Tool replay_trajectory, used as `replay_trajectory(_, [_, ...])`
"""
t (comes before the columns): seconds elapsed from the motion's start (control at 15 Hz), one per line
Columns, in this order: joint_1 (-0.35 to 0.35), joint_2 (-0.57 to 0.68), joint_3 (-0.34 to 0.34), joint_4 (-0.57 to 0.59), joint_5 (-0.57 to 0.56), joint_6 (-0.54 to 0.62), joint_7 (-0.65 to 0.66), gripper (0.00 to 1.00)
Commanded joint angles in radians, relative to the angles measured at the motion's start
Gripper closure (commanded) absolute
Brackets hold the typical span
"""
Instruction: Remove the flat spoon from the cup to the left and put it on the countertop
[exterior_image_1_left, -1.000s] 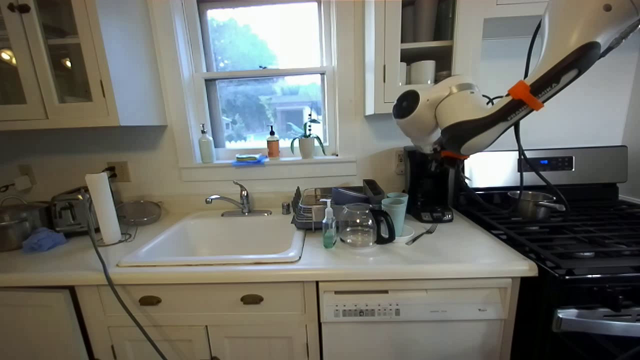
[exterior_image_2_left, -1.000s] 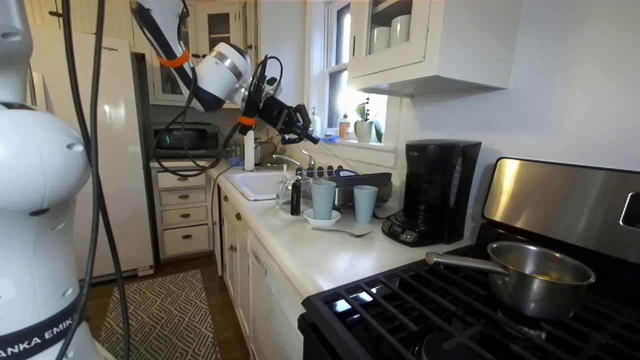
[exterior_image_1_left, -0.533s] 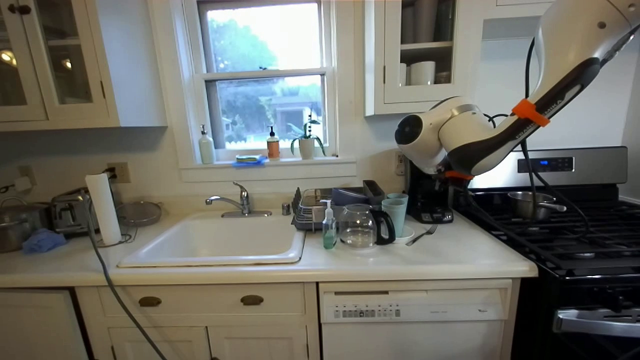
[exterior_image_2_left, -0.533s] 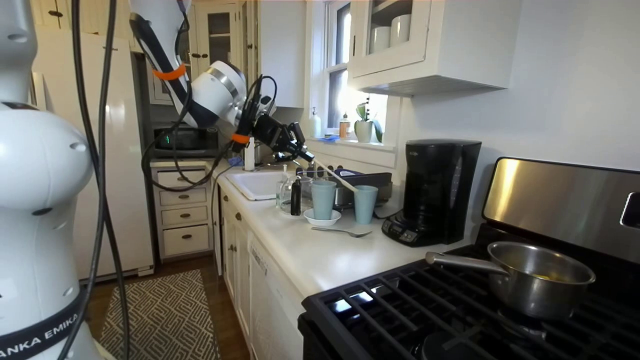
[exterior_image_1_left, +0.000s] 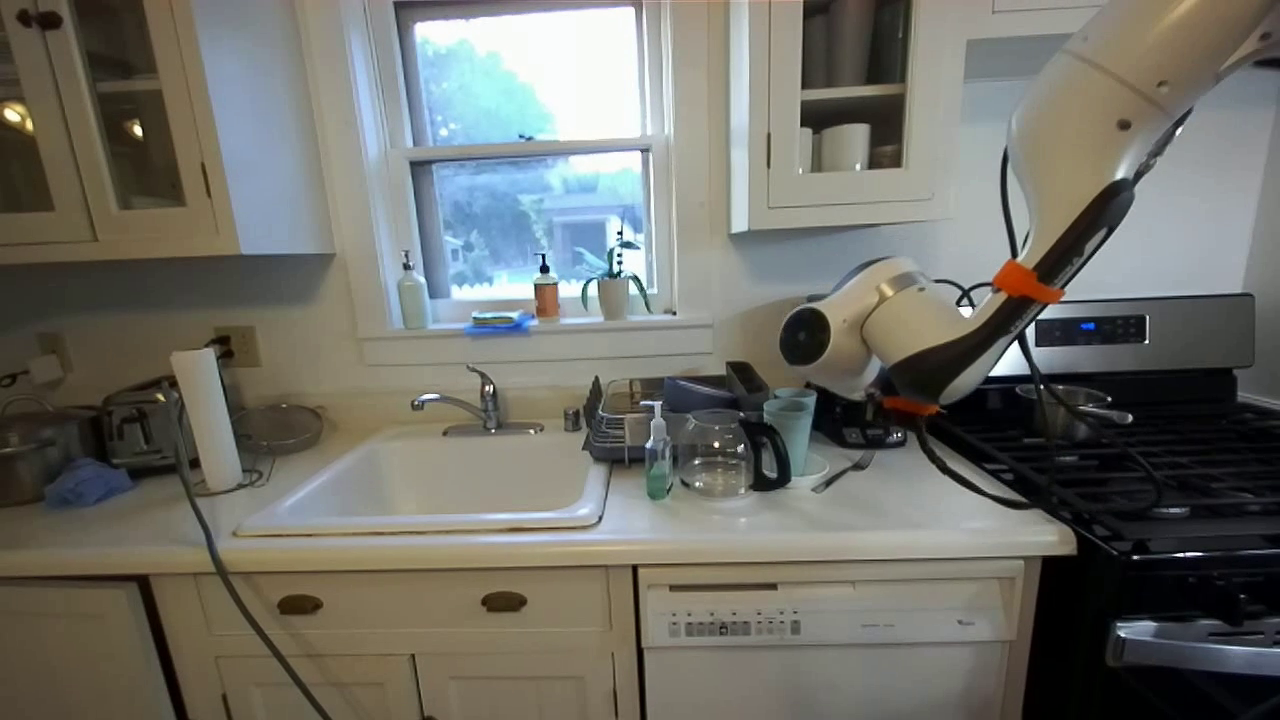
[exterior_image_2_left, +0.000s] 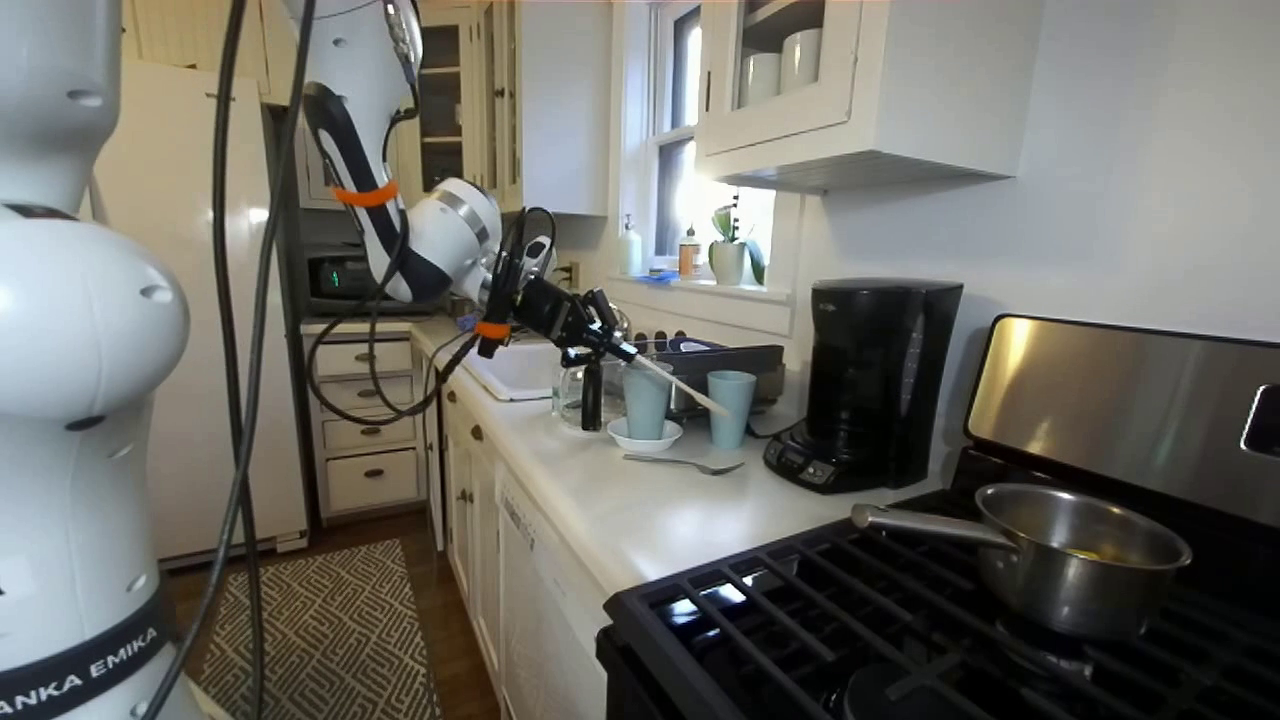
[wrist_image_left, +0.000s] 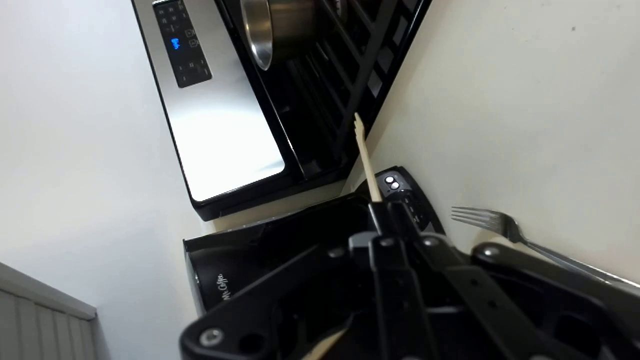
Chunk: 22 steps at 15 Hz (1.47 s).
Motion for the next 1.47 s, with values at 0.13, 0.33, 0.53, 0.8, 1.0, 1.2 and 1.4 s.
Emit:
replay_trajectory(0.13, [0.022, 0.215, -0.021, 0.091, -0.18, -0.106, 0.202, 0.99])
replay_trajectory(0.33, [0.019, 0.297, -0.022, 0.116, -0.25, -0.127, 0.242, 0.99])
replay_trajectory(0.53, [0.01, 0.342, -0.022, 0.126, -0.298, -0.111, 0.242, 0.99])
replay_trajectory(0.8, [-0.003, 0.395, -0.022, 0.143, -0.331, -0.096, 0.223, 0.99])
replay_trajectory(1.0, [-0.011, 0.426, -0.025, 0.152, -0.342, -0.086, 0.225, 0.99])
replay_trajectory(1.2, [-0.019, 0.448, -0.025, 0.156, -0.352, -0.076, 0.223, 0.99])
replay_trajectory(1.4, [-0.03, 0.462, -0.021, 0.157, -0.359, -0.046, 0.215, 0.99])
